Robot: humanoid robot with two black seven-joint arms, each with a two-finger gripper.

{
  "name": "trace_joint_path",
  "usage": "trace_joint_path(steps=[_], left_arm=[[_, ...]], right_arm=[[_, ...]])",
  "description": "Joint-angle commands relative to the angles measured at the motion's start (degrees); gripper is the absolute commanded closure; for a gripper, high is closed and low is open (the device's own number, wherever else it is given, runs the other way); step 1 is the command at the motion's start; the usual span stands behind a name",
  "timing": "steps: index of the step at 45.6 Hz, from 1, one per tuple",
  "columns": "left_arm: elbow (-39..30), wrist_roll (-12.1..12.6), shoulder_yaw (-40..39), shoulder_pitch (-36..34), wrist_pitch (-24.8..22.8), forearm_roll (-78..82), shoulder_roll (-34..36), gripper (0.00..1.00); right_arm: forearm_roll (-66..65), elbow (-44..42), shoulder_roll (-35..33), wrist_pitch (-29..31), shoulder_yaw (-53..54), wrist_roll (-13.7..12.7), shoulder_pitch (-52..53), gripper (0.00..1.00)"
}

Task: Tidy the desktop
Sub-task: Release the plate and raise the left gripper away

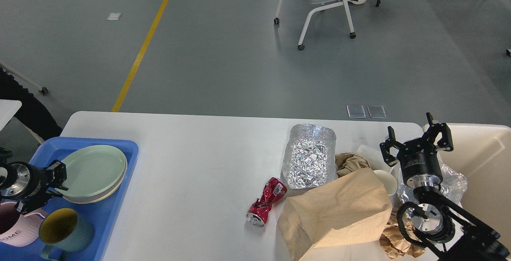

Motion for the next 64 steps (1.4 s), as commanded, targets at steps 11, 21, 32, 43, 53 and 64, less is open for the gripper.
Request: trace_joint_path(steps=[11, 21, 32, 43, 53, 64], left_arm=[[-0.9, 0.4, -3.4, -4.2, 3.7, 1.1, 1.1, 0.04], [0.0, -0.6, -19.1, -4.9, 3.7, 1.6, 9.3, 0.04], [0.1, -3.9, -51.0, 9.0, 3.5, 3.0, 10.4, 0.04], [0.1, -21.6, -91.0, 24.6, 2.2, 6.6, 2.8, 0.04], [-3.8, -20.6, -99.9, 29.5, 2.0, 10.8, -1.6, 0.04], [-20.0, -19.8, -118.8, 46.1, 4.3, 17.9, -4.4, 0.04]], right_arm=[[0.0, 0.0, 0.0, 0.0, 0.0, 0.0, -0.1, 0.00], [0.0, 0.0, 0.0, 0.0, 0.0, 0.0, -0.1, 0.00], [0.0, 0.0, 0.0, 0.0, 0.0, 0.0, -0.1, 0.00], [0.0, 0.0, 0.0, 0.0, 0.0, 0.0, -0.1, 0.00], [0.0, 0.0, 0.0, 0.0, 0.0, 0.0, -0.1, 0.00], [0.0, 0.0, 0.0, 0.0, 0.0, 0.0, 0.0, 0.00]])
